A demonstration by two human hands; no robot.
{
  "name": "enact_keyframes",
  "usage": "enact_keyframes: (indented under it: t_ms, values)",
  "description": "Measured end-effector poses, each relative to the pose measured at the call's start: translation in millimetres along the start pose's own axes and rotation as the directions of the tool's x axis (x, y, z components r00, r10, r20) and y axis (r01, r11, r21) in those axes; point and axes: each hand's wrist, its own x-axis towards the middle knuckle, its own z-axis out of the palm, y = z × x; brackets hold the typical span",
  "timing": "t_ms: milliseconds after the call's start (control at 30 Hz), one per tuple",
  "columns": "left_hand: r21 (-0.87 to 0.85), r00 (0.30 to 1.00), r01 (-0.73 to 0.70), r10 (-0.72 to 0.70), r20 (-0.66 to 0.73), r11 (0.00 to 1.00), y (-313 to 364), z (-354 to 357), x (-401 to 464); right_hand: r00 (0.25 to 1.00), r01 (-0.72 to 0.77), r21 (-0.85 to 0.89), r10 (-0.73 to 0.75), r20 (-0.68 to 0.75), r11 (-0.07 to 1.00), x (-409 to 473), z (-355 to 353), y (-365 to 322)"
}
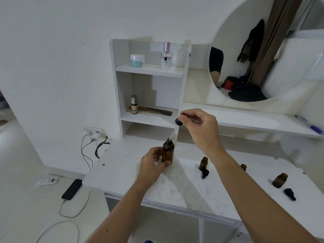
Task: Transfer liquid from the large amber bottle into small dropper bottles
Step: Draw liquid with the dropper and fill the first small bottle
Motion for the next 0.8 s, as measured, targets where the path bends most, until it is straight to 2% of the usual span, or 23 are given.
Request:
enact_keyframes:
  t_ms: [133, 267, 467, 567, 800]
  values:
    - [0.052, 0.999, -0.009, 0.012, -0.04, 0.999, 3.0, -2.1, -9.7, 0.998, 0.045, 0.0, -0.045, -0.035, 0.999, -5.1, -17.9, -7.2]
    - [0.034, 0.996, -0.013, 0.016, -0.091, 0.999, 4.2, -3.1, -25.3, 0.997, 0.045, 0.009, -0.044, -0.063, 0.999, -15.3, -43.7, -5.7]
    - [0.053, 0.996, -0.07, 0.068, 0.054, 0.996, 11.1, 12.8, -41.2, 0.992, 0.003, 0.004, -0.003, -0.122, 1.0, -34.7, -84.9, 11.5]
    - [-0.001, 0.993, -0.058, 0.058, 0.106, 0.998, 20.1, 32.0, -41.1, 0.989, -0.027, 0.009, 0.028, -0.143, 1.0, -42.1, -102.4, 21.6]
    - [-0.057, 0.987, -0.064, 0.071, 0.142, 0.996, 39.1, 83.6, -29.0, 0.977, -0.091, -0.034, 0.082, -0.196, 0.995, -47.3, -118.5, 43.9]
